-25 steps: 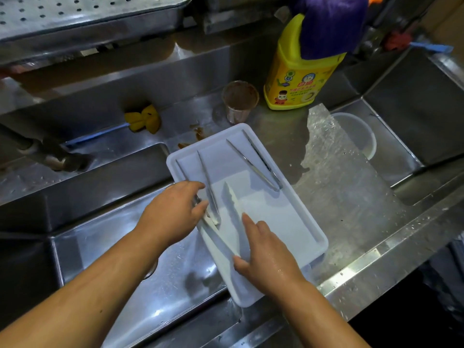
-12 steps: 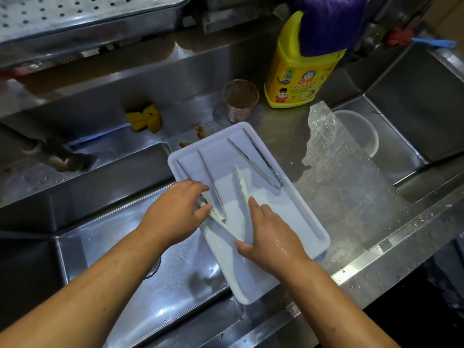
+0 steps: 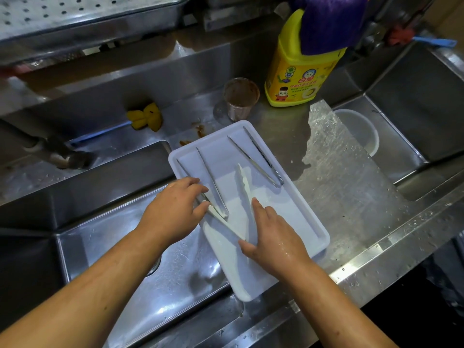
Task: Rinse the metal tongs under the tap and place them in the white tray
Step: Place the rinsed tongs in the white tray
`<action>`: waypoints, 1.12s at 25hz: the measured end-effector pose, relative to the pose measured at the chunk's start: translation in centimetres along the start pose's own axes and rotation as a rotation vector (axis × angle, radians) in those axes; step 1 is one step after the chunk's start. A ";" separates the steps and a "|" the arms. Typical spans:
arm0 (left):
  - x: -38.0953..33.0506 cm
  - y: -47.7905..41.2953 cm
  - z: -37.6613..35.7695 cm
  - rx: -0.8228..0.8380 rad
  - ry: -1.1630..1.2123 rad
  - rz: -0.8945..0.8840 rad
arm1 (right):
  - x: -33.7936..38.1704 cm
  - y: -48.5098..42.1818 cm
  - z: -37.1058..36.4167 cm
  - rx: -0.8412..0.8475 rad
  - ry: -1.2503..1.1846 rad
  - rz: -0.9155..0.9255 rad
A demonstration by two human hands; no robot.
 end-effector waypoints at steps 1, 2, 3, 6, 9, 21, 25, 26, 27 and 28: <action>0.1 -0.1 0.0 0.012 -0.013 -0.002 | 0.1 0.2 -0.2 -0.004 -0.005 -0.002; 0.2 -0.2 0.0 0.018 -0.023 -0.003 | 0.1 0.4 -0.5 -0.005 -0.009 -0.004; 0.3 -0.3 0.1 0.020 -0.027 -0.003 | 0.2 0.6 -0.8 -0.005 -0.012 -0.006; 0.6 -0.4 0.2 0.027 -0.027 0.001 | 0.4 1.2 -1.7 -0.011 -0.018 -0.010; 0.7 -0.4 0.2 0.027 -0.030 -0.001 | 0.6 1.6 -2.0 -0.022 -0.028 -0.008; 1.0 -0.3 0.4 0.031 -0.046 -0.042 | 1.5 2.3 -2.5 0.017 -0.052 -0.043; 1.1 -0.3 0.4 0.025 -0.011 -0.042 | 1.3 2.8 -2.4 0.031 -0.056 -0.079; 1.1 -0.2 0.3 0.023 -0.007 -0.043 | 1.2 3.1 -2.4 0.038 -0.057 -0.087; 1.1 -0.3 0.3 0.021 -0.004 -0.044 | 1.2 3.4 -2.4 0.048 -0.057 -0.089; 1.1 -0.4 0.4 0.020 -0.002 -0.046 | 1.2 3.6 -2.4 0.060 -0.054 -0.086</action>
Point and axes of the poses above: each hand's wrist, its own y-axis away from the middle knuckle, its own z-axis out of the back of the hand, x = y × z, the point moved 1 cm from there along -y, towards the middle knuckle, and after that the axes turned 7 degrees about -y, right-handed, at the moved point
